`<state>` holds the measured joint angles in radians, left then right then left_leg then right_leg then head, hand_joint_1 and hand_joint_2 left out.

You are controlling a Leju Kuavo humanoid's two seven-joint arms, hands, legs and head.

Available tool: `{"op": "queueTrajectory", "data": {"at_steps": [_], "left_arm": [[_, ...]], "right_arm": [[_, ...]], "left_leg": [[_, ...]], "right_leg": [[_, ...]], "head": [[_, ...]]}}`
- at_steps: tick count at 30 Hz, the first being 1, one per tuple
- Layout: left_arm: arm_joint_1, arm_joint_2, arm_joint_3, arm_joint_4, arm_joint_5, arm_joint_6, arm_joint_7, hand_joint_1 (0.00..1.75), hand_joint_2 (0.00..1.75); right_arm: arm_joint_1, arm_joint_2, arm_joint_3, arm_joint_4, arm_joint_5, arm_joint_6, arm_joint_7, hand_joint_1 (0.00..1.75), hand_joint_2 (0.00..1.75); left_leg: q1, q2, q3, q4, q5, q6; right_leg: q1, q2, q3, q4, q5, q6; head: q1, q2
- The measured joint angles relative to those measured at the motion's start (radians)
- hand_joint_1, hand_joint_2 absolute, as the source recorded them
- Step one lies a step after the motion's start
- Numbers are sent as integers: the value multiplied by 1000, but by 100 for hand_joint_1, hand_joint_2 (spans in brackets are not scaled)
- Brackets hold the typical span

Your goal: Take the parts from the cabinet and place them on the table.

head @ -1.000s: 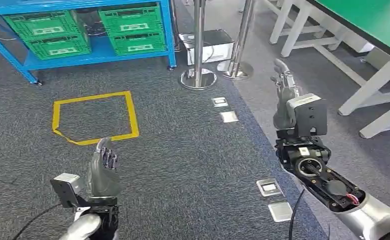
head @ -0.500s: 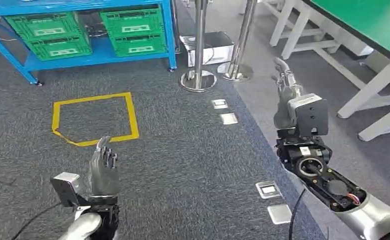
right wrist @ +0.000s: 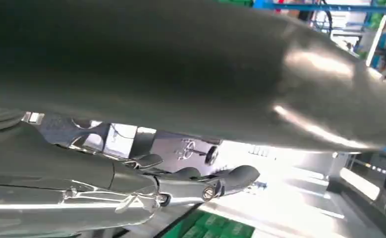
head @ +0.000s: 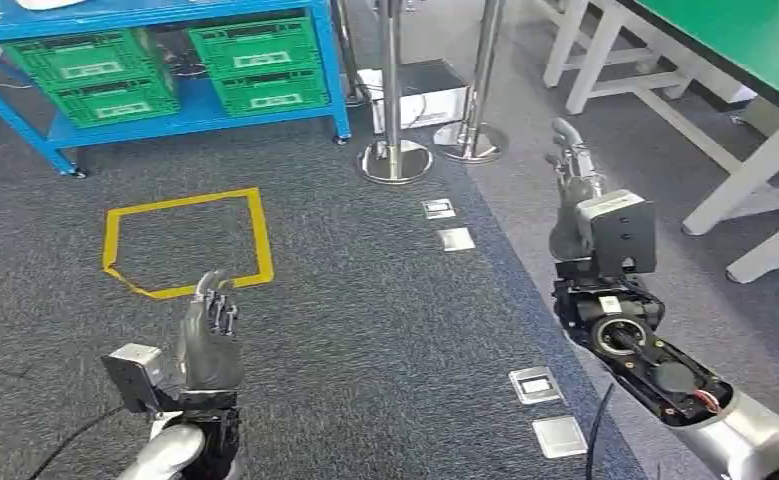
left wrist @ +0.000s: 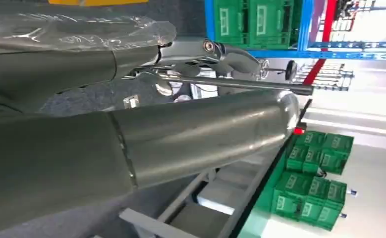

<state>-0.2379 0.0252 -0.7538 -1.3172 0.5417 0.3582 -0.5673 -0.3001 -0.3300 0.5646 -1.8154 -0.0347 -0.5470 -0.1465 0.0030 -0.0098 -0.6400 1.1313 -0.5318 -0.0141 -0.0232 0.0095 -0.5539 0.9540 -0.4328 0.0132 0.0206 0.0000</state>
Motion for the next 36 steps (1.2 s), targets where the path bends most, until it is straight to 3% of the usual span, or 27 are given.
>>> {"op": "queueTrajectory", "data": {"at_steps": [1, 2, 3, 4, 6, 7, 8, 9, 11, 12, 13, 14, 17, 18, 19, 20, 22, 23, 24, 25, 27, 28, 29, 32, 33, 34, 36], "left_arm": [[3, 0, 0, 0, 0, 0, 0, 0, 0], [6, 0, 0, 0, -1, 0, 0, 0, 0], [8, 1, -1, 0, -3, 1, 0, 0, 0], [9, 2, -1, 0, -3, 1, 0, 0, 0], [8, 2, -2, 0, -5, 1, 0, 0, 0], [7, 2, -2, 0, -6, 1, 0, 0, 0], [6, 3, -2, 0, -6, 2, 0, 0, 0], [5, 3, -3, 0, -8, 2, 0, 0, 0], [6, 4, -3, -1, -8, 6, 0, 0, 0], [6, 3, -3, -5, -8, 6, 0, 0, 0], [8, 3, -3, -7, -9, 7, -1, 0, 0], [7, 3, -3, -7, -9, 7, 0, 0, 0], [10, 1, -3, -7, -9, 9, 0, 0, 0], [13, 1, -3, -7, -9, 9, 0, 0, 0], [14, 1, -3, -7, -9, 9, 0, 0, 0], [15, 1, -3, -7, -9, 9, 0, 0, 0], [14, 1, -4, -7, -10, 9, 0, 0, 0], [14, 2, -4, -7, -10, 9, 0, 0, 0], [13, 2, -5, -8, -10, 11, 0, 0, 0], [14, 2, -5, -9, -11, 11, 0, 0, 0], [15, 3, -5, -9, -11, 11, 0, 0, 0], [15, 4, -5, -10, -10, 11, 0, 0, 0], [14, 5, -5, -13, -12, 11, 0, 0, 0], [18, 7, -5, -16, -15, 11, 0, 0, 0], [20, 8, -5, -16, -16, 11, 0, 0, 0], [22, 9, -5, -16, -17, 11, 0, 0, 0], [22, 10, -5, -18, -18, 12, 0, 0, 0]], "right_arm": [[1, 0, 0, 0, 0, 2, 0, 0, 0], [3, 0, 0, 0, 1, 3, 0, 0, 0], [4, 0, 0, 0, 2, 6, 0, 0, 0], [5, 0, 0, 0, 2, 8, 0, 0, 0], [4, 0, 0, 0, 3, 10, 0, 0, 0], [4, 0, 0, 0, 4, 11, 0, 0, 0], [3, 0, 0, 0, 6, 11, 0, 0, 0], [4, 0, 0, 0, 7, 13, 0, 0, 0], [4, 0, 0, 0, 9, 17, 0, 0, 0], [3, 0, 0, -1, 11, 18, 0, 0, 0], [4, 0, -2, -1, 11, 18, 0, 0, 0], [1, 0, -2, -2, 11, 18, -1, 0, 0], [4, 0, -2, -2, 11, 19, 0, 0, 0], [6, 0, -2, -1, 11, 19, 0, 0, 0], [5, 0, -2, -1, 11, 19, 0, 0, 0], [4, 0, -2, -1, 11, 20, 0, 0, 0], [3, 0, -2, 0, 11, 21, 0, 0, 0], [3, 0, -2, 2, 11, 22, 0, 0, 0], [1, 0, -2, 2, 11, 23, 0, 0, 0], [3, 0, -2, 2, 11, 25, 1, 0, 0], [5, 0, -1, 3, 11, 26, 0, 0, 0], [2, 1, -2, 2, 11, 27, 0, 0, 0], [0, 1, -2, 2, 13, 28, 0, 0, 0], [-2, 1, -1, 2, 15, 26, 9, 0, 0], [-2, 1, 0, 2, 16, 26, 10, 0, 0], [-2, 1, 1, 2, 17, 26, 12, 0, 0], [-2, 2, 1, 2, 19, 26, 16, 0, 0]], "left_leg": [[0, 1, -53, 89, -29, -2], [0, 2, -96, 152, -40, -2], [0, 2, -116, 164, -24, 0], [0, 2, -107, 122, 18, 5], [-7, 1, -33, -61, 132, 25], [-12, 2, 1, -142, 171, 40], [-18, 3, 18, -169, 158, 49], [-18, 4, 21, -184, 151, 46], [-23, 3, 22, -183, 145, 50], [-12, 2, 33, -200, 146, 52], [-8, 2, 48, -211, 148, 51], [-6, 3, 58, -214, 144, 58], [-6, 3, 72, -214, 130, 61], [-6, 2, 77, -212, 124, 60], [-6, 2, 84, -211, 118, 58], [-5, 1, 93, -208, 110, 56], [-2, -2, 108, -196, 90, 46], [-7, -3, 102, -192, 82, 38], [-10, -6, 95, -179, 79, 34], [-10, -6, 88, -181, 81, 31], [-9, -5, 89, -182, 78, 24], [-7, -2, 88, -170, 67, 17], [-6, 2, 71, -130, 51, 10], [-3, 3, -67, 107, -31, 1], [-3, 3, -105, 156, -33, 1], [-3, 3, -118, 153, -9, 4], [-3, 3, -75, 21, 94, 15]], "right_leg": [[1, 0, 0, 0, -2, -3], [4, 0, 1, 0, -4, -5], [5, 0, 4, 0, -7, -7], [7, 1, 10, 0, -12, -8], [14, 2, 27, 0, -23, -7], [14, 2, 31, -2, -28, -7], [21, 3, 31, 1, -34, -1], [17, 4, 29, 0, -36, 3], [13, 2, 34, -7, -41, 12], [20, 1, 41, -9, -45, 19], [15, -3, 33, 6, -52, 23], [15, -4, 16, 55, -79, 25], [10, -4, -126, 316, -179, 36], [8, -4, -156, 353, -176, 38], [5, -4, -157, 333, -144, 41], [2, -5, -134, 269, -92, 43], [-3, -5, -63, 81, 25, 47], [-2, -2, -44, 49, 19, 49], [1, -2, -29, 17, 7, 42], [-1, -1, -35, 25, 4, 29], [3, 2, -37, 21, 0, 20], [-3, 1, -25, 16, 0, 14], [-3, 0, -19, 15, -3, 10], [-2, -2, -7, 15, -15, -2], [-2, -2, -2, 15, -20, -3], [-2, -1, 5, 15, -26, -3], [0, 1, 26, 15, -39, -1]], "head": [[-3, 0], [-6, 0], [-8, 0], [-8, 0], [-11, 0], [-12, 0], [-11, 0], [-11, 0], [-12, 0], [-11, 0], [-7, 0], [-2, 0], [16, 0], [19, 0], [23, 0], [26, 0], [32, 0], [36, 0], [37, 0], [33, 0], [24, 0], [24, 0], [17, 0], [-1, 0], [-3, 0], [-6, 0], [-10, 0]]}}
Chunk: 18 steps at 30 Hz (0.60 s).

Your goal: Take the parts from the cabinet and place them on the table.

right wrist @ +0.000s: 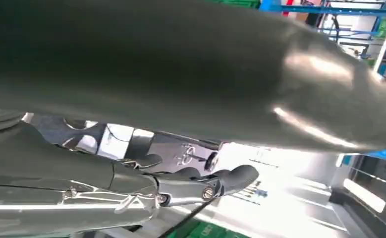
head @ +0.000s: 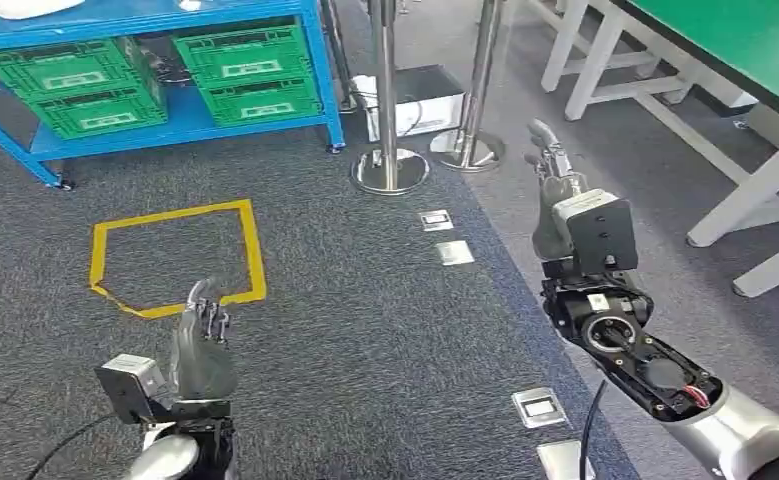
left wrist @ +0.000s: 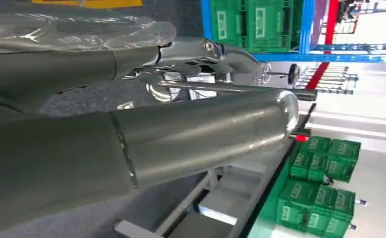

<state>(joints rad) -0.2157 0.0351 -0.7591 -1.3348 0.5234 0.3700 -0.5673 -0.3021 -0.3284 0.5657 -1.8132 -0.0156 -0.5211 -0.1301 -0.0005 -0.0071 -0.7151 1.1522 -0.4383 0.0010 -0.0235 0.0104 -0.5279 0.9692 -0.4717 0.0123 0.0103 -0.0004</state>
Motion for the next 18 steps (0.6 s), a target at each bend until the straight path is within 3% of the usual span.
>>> {"op": "queueTrajectory", "data": {"at_steps": [1, 2, 3, 4, 6, 8, 9, 10, 12, 13, 14, 16, 17, 18], "left_arm": [[0, 0, 0, -2, -2, 0, 0, 0, 0], [0, 0, 0, -5, -3, 0, 0, 0, 0], [-1, 0, 0, -6, -3, 0, 1, 0, 0], [-2, 0, 0, -8, -3, 0, 1, 0, 0], [-1, 1, 0, -8, -4, 0, 2, 0, 0], [1, 0, 0, -15, -6, 0, 3, 0, 0], [-1, 0, 0, -16, -6, 0, 4, 0, 0], [-2, -1, 0, -16, -6, 0, 5, 0, 0], [2, 0, 0, -16, -6, -1, 8, 0, 0], [3, 0, 0, -16, -6, -2, 8, 0, 0], [4, 0, 0, -16, -6, -3, 9, 0, 0], [4, -1, 0, -16, -6, -5, 11, 0, 0], [4, -2, 0, -16, -6, -8, 11, 0, 0], [2, -2, 0, -16, -5, -9, 12, 0, 0]], "right_arm": [[0, 0, 0, 0, 1, 0, 2, 0, 0], [-1, 0, 0, 0, 3, 0, 2, 0, 0], [-3, 0, 0, 0, 4, 0, 2, 0, 0], [-3, 0, 0, 0, 6, 0, 3, 0, 0], [-4, 0, 0, -1, 9, 0, 3, 0, 0], [-6, 0, 0, -2, 10, 0, 6, 0, 0], [-11, 0, 0, -2, 10, -1, 6, 0, 0], [-12, 0, 0, -2, 10, -3, 9, 0, 0], [-6, 0, 0, -2, 10, -6, 12, 0, 0], [-5, 0, 0, -2, 10, -8, 13, 0, 0], [-5, 0, 0, -2, 10, -10, 13, 0, 0], [-5, 0, 0, -2, 10, -15, 13, 0, 0], [-5, 0, 0, -2, 10, -15, 13, 0, 0], [-5, 0, 0, -3, 10, -16, 14, 0, 0]], "left_leg": [[-1, 0, 41, -101, 58, 9], [-5, 0, 65, -169, 79, 18], [-9, 0, 83, -183, 60, 19], [-10, 0, 80, -186, 57, 18], [-13, -2, 82, -189, 49, 25], [-2, -3, 109, -215, 50, 29], [-2, -1, 116, -216, 45, 37], [-2, -2, 121, -216, 41, 42], [-3, -2, 128, -215, 32, 44], [-3, -2, 133, -214, 27, 44], [-3, -3, 140, -213, 22, 44], [-3, -5, 159, -208, 6, 39], [-3, -5, 163, -206, -2, 34], [-12, -6, 160, -199, -5, 29]], "right_leg": [[1, 0, 12, -1, -8, 1], [1, 0, 15, -2, -14, 3], [9, 3, 16, -2, -20, 11], [6, 3, 15, -4, -20, 15], [5, 2, 21, -14, -25, 24], [3, -4, 16, 11, -44, 34], [5, -4, -10, 71, -72, 37], [5, -4, -58, 164, -107, 39], [4, -4, -143, 300, -140, 44], [4, -4, -163, 312, -126, 46], [3, -5, -157, 277, -86, 46], [3, -5, -93, 103, 27, 41], [4, -6, -68, 28, 56, 37], [11, -5, -57, 18, 42, 35]], "head": [[-2, 0], [-3, 0], [-5, 0], [-3, 0], [-2, 0], [3, 0], [9, 0], [16, 0], [23, 0], [26, 0], [31, 0], [42, 0], [47, 0], [44, 0]]}}
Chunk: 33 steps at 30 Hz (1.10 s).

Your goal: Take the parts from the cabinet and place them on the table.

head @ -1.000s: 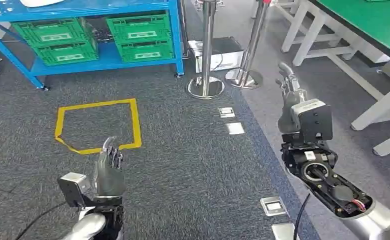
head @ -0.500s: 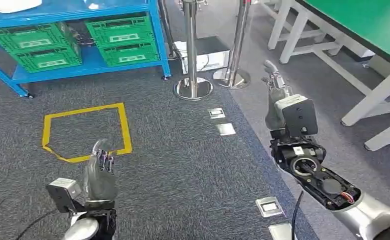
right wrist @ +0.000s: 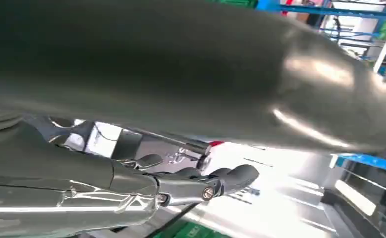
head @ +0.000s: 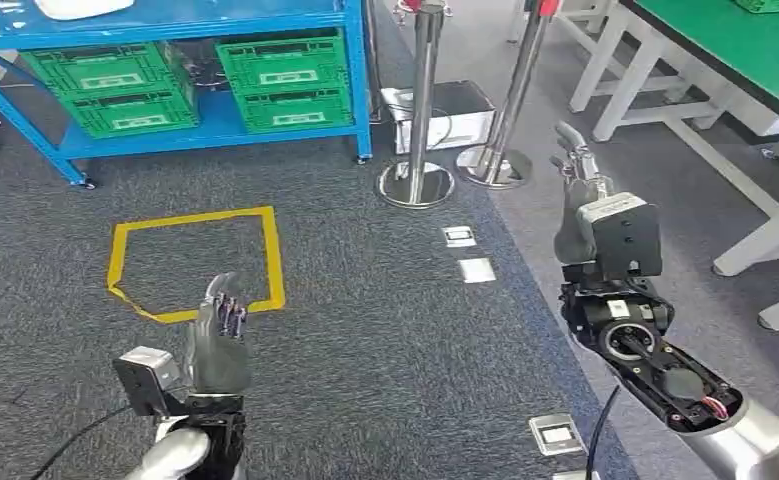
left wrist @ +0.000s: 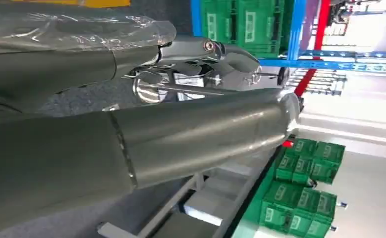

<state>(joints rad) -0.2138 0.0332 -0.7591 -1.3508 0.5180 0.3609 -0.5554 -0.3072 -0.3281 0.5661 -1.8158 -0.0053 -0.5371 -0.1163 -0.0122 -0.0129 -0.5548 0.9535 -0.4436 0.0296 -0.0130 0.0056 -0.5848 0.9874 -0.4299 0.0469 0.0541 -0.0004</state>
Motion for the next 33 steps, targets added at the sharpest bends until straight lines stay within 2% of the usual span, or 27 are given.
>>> {"op": "queueTrajectory", "data": {"at_steps": [1, 3, 4, 5, 6, 8, 9, 10, 11, 12, 14, 15, 16, 17, 19, 20, 21, 23, 24, 25, 26, 27, 29, 30, 31, 33], "left_arm": [[-1, 0, 0, 0, 0, -2, 0, 0, 0], [-1, 0, 0, 0, 0, -3, 1, 0, 0], [-4, 0, 0, 0, 0, -3, 1, 0, 0], [-5, 0, 0, 0, 0, -3, 2, 0, 0], [-9, 0, -1, 0, 0, -3, 1, 0, 0], [-10, 0, -1, 0, 0, -3, 1, 0, 0], [-8, 1, -1, 1, 1, -3, 1, 0, 0], [-8, 1, -1, 1, 2, -3, 1, 0, 0], [-8, 1, -1, 2, 3, -4, 1, 0, 0], [-9, 1, -1, 1, 3, -5, 1, 0, 0], [-10, 1, -1, 1, 3, -6, 1, 0, 0], [-12, 1, -1, 1, 3, -6, 1, 0, 0], [-14, 0, -1, 2, 3, -6, 2, 0, 0], [-14, 0, -1, 1, 5, -7, 1, 0, 0], [-15, 0, -1, 1, 6, -8, 1, 0, 0], [-15, -3, -1, 1, 7, -9, 1, 0, 0], [-17, -3, -1, 1, 8, -9, 0, 0, 0], [-19, -5, -1, 1, 10, -9, -1, 0, 0], [-19, -5, -1, 2, 11, -9, 0, 0, 0], [-18, -5, -1, 2, 14, -9, 0, 0, 0], [-18, -5, -1, 2, 14, -9, 0, 0, 0], [-18, -5, -1, 2, 15, -9, 0, 0, 0], [-19, -8, -1, 2, 15, -9, -1, 0, 0], [-20, -8, -2, 3, 15, -9, -1, 0, 0], [-22, -9, -2, 3, 15, -9, -1, 0, 0], [-20, -9, -3, 3, 15, -9, 0, 0, 0]], "right_arm": [[-1, 0, 0, -1, 1, 0, 0, 0, 0], [4, 0, 0, -1, 1, 0, 0, 0, 0], [5, 0, 0, -2, 2, 0, 0, 0, 0], [5, 0, -1, -3, 2, 0, -1, 0, 0], [5, 0, -1, -3, 2, 0, -2, 0, 0], [6, 0, -1, -3, 2, 0, -2, 0, 0], [7, 0, -1, -3, 2, 2, -2, 0, 0], [8, 0, -1, -3, 2, 1, -2, 0, 0], [11, 0, -1, -3, 2, 1, -2, 0, 0], [11, 0, -1, -3, 2, 1, -2, 0, 0], [11, 0, -2, -3, 2, 1, -3, 0, 0], [11, 0, -2, -3, 2, 0, -3, 0, 0], [11, 0, -3, -5, 2, 0, -3, 0, 0], [11, 0, -3, -6, 2, 0, -3, 0, 0], [11, 0, -4, -6, 2, 0, -2, 0, 0], [12, -1, -6, -8, 2, -2, -2, 0, 0], [10, -2, -7, -9, 2, -2, -3, 0, 0], [11, -3, -10, -10, 2, -5, -3, 0, 0], [13, -3, -10, -10, 1, -5, -3, 0, 0], [15, -3, -10, -9, 0, -6, -3, 0, 0], [15, -3, -10, -9, 0, -6, -3, 0, 0], [15, -3, -10, -9, 0, -6, -3, 0, 0], [15, -3, -12, -9, 0, -6, -3, 0, 0], [15, -3, -13, -9, 0, -6, -4, 0, 0], [13, -3, -14, -10, -1, -6, -3, 0, 0], [12, -3, -15, -9, -1, -6, -5, 0, 0]], "left_leg": [[2, -1, -6, 3, -1, -3], [4, 1, -5, -4, 1, -9], [-1, 1, -4, 1, -3, -14], [2, 3, -7, 15, -14, -21], [2, 4, -31, 62, -38, -28], [10, 5, -128, 233, -100, -39], [13, 5, -175, 307, -118, -42], [16, 5, -203, 335, -110, -43], [19, 5, -202, 312, -78, -43], [19, 6, -179, 250, -32, -41], [20, 7, -97, 60, 72, -36], [15, 6, -74, 21, 63, -32], [14, 5, -72, 8, 54, -28], [14, 5, -73, 10, 52, -23], [12, 4, -69, 7, 46, -10], [20, 4, -56, -4, 47, -5], [18, 5, -47, -8, 42, 2], [15, 5, -36, -8, 34, 12], [14, 5, -33, -7, 30, 14], [11, 5, -28, -7, 25, 15], [10, 4, -21, -7, 20, 15], [8, 3, -12, -7, 14, 15], [6, 1, 11, -7, 0, 12], [6, 1, 15, -8, -6, 9], [1, -2, 9, -2, -9, 4], [5, 0, 6, -6, -10, -6]], "right_leg": [[1, 2, 17, -18, -12, -9], [3, 5, 12, -15, -12, -16], [-7, 7, 19, -24, -10, -21], [-11, 7, 27, -29, -9, -23], [-12, 5, 31, -31, -12, -28], [-12, 3, 34, -31, -17, -34], [-12, 3, 36, -31, -20, -35], [-13, 4, 40, -31, -23, -35], [-13, 5, 46, -31, -28, -34], [-14, 5, 53, -31, -33, -32], [-16, 7, 73, -31, -47, -26], [-9, 8, 73, -30, -54, -19], [-7, 10, 71, -29, -57, -14], [-7, 10, 73, -34, -58, -10], [-10, 9, 81, -42, -63, 3], [-15, 7, 83, -36, -72, 8], [-13, 3, 61, 7, -94, 9], [-12, 2, -26, 180, -159, 12], [-12, 2, -74, 258, -181, 13], [-12, 2, -111, 305, -180, 14], [-12, 2, -117, 291, -151, 11], [-11, 2, -101, 235, -104, 6], [-4, 2, -25, 45, 10, -9], [1, 2, -3, 0, 10, -17], [6, 0, 8, -29, 2, -19], [10, 3, 14, -28, -5, -24]], "head": [[2, 0], [-4, 0], [-5, 0], [-6, 0], [-16, 0], [-30, 0], [-35, 0], [-38, 0], [-40, 0], [-41, 0], [-45, 0], [-51, 0], [-52, 0], [-46, 0], [-45, 0], [-43, 0], [-36, 0], [-22, 0], [-16, 0], [-14, 0], [-10, 0], [-5, 0], [3, 0], [3, 0], [-3, 0], [3, 0]]}}
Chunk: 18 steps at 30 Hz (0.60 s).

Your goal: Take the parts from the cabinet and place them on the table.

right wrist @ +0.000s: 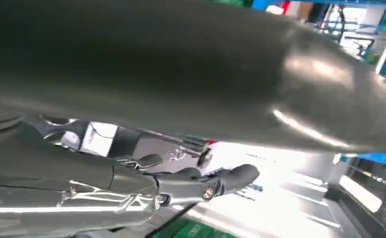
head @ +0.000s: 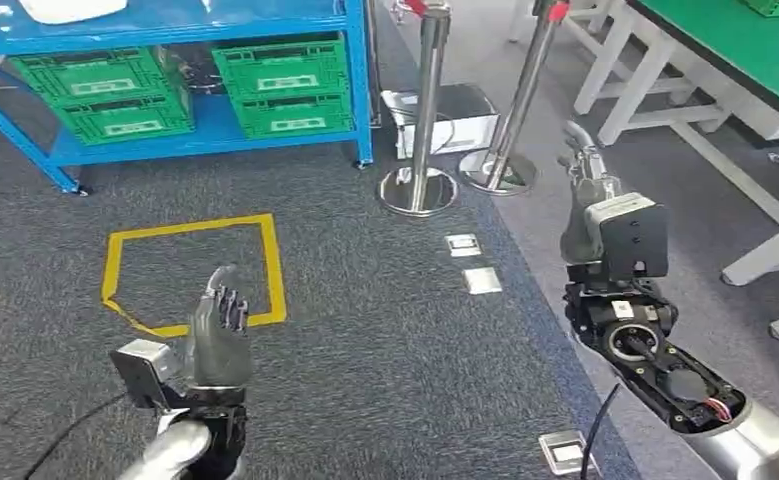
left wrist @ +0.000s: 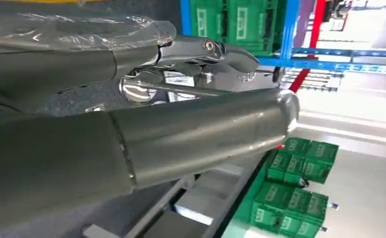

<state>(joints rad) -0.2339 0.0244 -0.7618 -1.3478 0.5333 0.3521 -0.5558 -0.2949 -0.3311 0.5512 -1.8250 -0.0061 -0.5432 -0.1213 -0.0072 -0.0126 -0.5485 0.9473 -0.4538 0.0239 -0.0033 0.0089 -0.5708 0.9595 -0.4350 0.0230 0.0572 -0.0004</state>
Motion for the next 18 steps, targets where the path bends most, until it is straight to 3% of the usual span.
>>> {"op": "queueTrajectory", "data": {"at_steps": [1, 2, 3, 4, 6, 7, 8, 9, 11, 12, 13, 16, 18], "left_arm": [[-1, 0, 0, 0, 1, 0, 0, 0, 0], [-2, 0, 0, 0, 0, 0, -1, 0, 0], [-3, 0, -1, 0, 0, 0, -2, 0, 0], [-7, 0, -1, 0, 0, 0, -2, 0, 0], [-3, 2, -1, 1, 1, 0, -5, 0, 0], [-1, 2, -2, 3, 1, 0, -8, 0, 0], [0, 3, -2, 4, 1, 0, -10, 0, 0], [0, 3, -2, 5, 1, 0, -11, 0, 0], [-1, 4, -2, 6, 1, 0, -12, 0, 0], [-1, 4, -3, 6, 1, 0, -12, 0, 0], [-4, 3, -3, 7, 1, -1, -13, 0, 0], [-4, 4, -4, 7, 1, -3, -14, 0, 0], [-4, 2, -4, 7, 1, -3, -14, 0, 0]], "right_arm": [[0, 0, 0, 0, 0, 0, 0, 0, 0], [1, 0, -1, -1, 0, 0, 0, 0, 0], [0, 0, 0, -1, 0, 0, -2, 0, 0], [-2, 0, -1, -1, 0, 0, -4, 0, 0], [0, 0, 0, 0, 0, 0, -7, 0, 0], [0, 0, 0, 0, 0, 1, -8, 0, 0], [0, 0, 0, 0, -1, 2, -9, 0, 0], [0, 0, 1, 1, -1, 3, -10, 0, 0], [0, 0, 0, 1, -1, 5, -10, 0, 0], [-1, 0, 0, 1, -1, 5, -10, 0, 0], [-3, 0, 0, 1, -1, 6, -11, 0, 0], [-2, 0, 0, 1, -1, 6, -11, 0, 0], [-3, 0, 0, 1, -1, 6, -12, 0, 0]], "left_leg": [[0, 1, 3, -3, 0, -3], [-5, 2, 4, 1, -8, -11], [-3, 3, -2, 28, -18, -18], [1, 4, -42, 99, -49, -25], [9, 5, -150, 276, -108, -34], [12, 5, -190, 329, -113, -37], [14, 5, -205, 333, -94, -38], [16, 6, -195, 286, -48, -39], [17, 7, -118, 96, 71, -35], [17, 9, -93, 21, 94, -31], [9, 7, -77, 8, 70, -27], [8, 4, -72, 4, 56, -2], [13, 2, -43, -5, 48, 12]], "right_leg": [[-1, 1, 2, -3, 0, -2], [-16, 0, 17, -15, 2, -5], [-17, 1, 25, -20, 0, -8], [-18, -1, 30, -21, -4, -14], [-19, -2, 37, -21, -14, -15], [-19, -2, 42, -21, -19, -14], [-20, -2, 50, -21, -26, -13], [-22, -1, 61, -21, -34, -11], [-25, 0, 88, -21, -53, -4], [-25, 0, 91, -22, -62, 2], [-17, 3, 93, -21, -69, 11], [-19, 3, 109, -26, -65, 28], [-22, -2, 98, 7, -79, 37]], "head": [[-2, 0], [-1, 0], [-3, 0], [-17, 0], [-29, 0], [-33, 0], [-37, 0], [-39, 0], [-45, 0], [-50, 0], [-57, 0], [-51, 0], [-41, 0]]}}
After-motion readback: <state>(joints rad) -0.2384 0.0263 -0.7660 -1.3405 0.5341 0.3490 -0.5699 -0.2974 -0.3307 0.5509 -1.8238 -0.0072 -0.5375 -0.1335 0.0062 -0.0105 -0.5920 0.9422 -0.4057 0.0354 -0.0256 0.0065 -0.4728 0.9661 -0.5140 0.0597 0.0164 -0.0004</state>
